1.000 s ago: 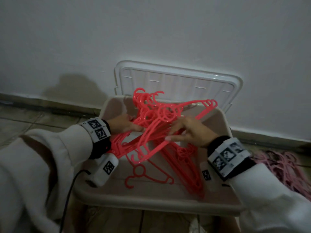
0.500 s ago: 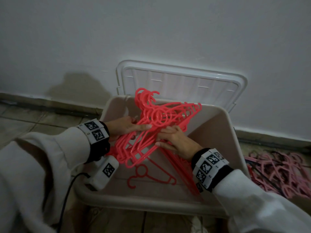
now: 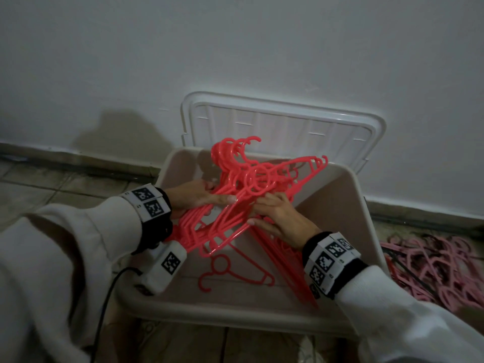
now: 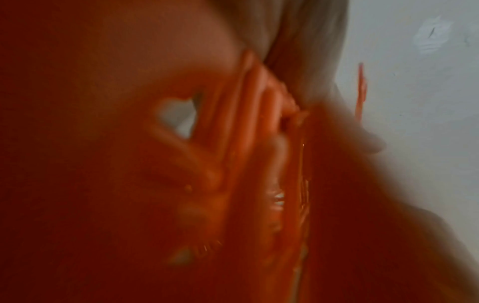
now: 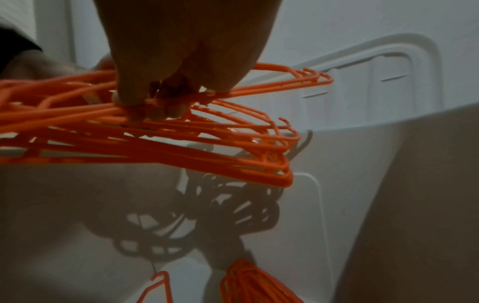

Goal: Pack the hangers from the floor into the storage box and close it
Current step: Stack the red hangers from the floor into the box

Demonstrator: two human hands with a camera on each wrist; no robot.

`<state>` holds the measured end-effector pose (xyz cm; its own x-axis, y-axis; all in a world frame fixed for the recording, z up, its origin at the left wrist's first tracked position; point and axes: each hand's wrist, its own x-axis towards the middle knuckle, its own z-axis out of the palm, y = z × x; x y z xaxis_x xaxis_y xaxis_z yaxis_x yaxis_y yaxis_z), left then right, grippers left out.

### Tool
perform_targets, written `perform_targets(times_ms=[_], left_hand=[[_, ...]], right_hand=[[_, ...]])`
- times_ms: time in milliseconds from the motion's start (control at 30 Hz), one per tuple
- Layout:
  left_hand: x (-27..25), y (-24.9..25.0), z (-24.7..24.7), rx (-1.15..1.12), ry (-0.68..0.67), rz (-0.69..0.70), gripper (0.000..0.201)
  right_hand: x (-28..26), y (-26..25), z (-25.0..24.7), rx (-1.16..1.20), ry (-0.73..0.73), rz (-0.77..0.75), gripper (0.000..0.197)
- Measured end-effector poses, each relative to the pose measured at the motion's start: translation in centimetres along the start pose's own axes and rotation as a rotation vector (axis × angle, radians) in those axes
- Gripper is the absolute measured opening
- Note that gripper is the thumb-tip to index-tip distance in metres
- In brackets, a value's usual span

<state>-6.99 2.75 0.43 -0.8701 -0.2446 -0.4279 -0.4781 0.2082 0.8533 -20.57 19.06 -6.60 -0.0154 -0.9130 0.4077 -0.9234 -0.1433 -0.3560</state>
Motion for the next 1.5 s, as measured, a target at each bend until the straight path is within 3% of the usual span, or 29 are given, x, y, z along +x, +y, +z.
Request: perform_targets(times_ms=[133,267,367,500,567,667,733,833,933,1033,1233,1367,1500], left_hand=[[0.0,0.2,0.2,-0.043,-0.029,-0.016,0.002],[0.4,-0.6,0.2,-0.014,-0.039,-0.066,0.030],[0.3,-0.7,0.4,-0.073,-0.061,-0.089,0.018],[0.5,-1.3,0.3,-0.050,-0.056,-0.120,0.063],[0.7,-1.6,0.3,-0.057,-0.061,-0.126,0.062],[0.7,-1.7,0.3,-0.051,-0.043,-0.136,0.055],[0.7,-1.9,-0.1,-0.007,-0.022,-0.146,0.066],[0.6,-2.2,-0.4,0.080,-0.049,-0.134,0.074],[0.5,-2.1,0.0,0.126,-0.072,-0.101,0.082],[0.5,-2.0,0.3,0.108,-0.101,-0.076,0.095],[0.3,-1.9,0.1,0.059,-0.094,-0.046,0.103],[0.3,-1.8,0.3,0.030,-0.113,-0.033,0.096],[0.3,-1.9,0.3,0.013,-0.122,-0.019,0.090]], right_hand=[[0.5,-0.2,0.3,0.053,-0.027,0.014,0.040],[0.8,-0.6,0.9,0.080,-0.099,0.016,0.036],[0.7,-0.9,1.5,0.077,-0.132,0.036,0.037],[1.1,-1.0,1.3,0.235,-0.242,0.122,0.027],[1.2,-0.8,0.6,0.238,-0.278,0.197,0.024],[1.1,-0.5,-1.0,0.265,-0.182,0.266,0.017],[1.0,0.1,-2.3,0.292,-0.080,0.381,0.008],[0.9,1.5,-3.8,0.209,0.038,0.455,0.019],[0.9,2.0,-3.9,0.169,-0.035,0.446,0.030],[0.9,1.7,-2.7,0.161,-0.143,0.440,0.026],[0.8,0.9,-2.2,-0.045,0.033,0.270,0.005],[1.0,0.9,-2.4,0.059,-0.025,0.324,0.012],[1.0,0.5,-2.3,-0.004,-0.003,0.363,0.018]])
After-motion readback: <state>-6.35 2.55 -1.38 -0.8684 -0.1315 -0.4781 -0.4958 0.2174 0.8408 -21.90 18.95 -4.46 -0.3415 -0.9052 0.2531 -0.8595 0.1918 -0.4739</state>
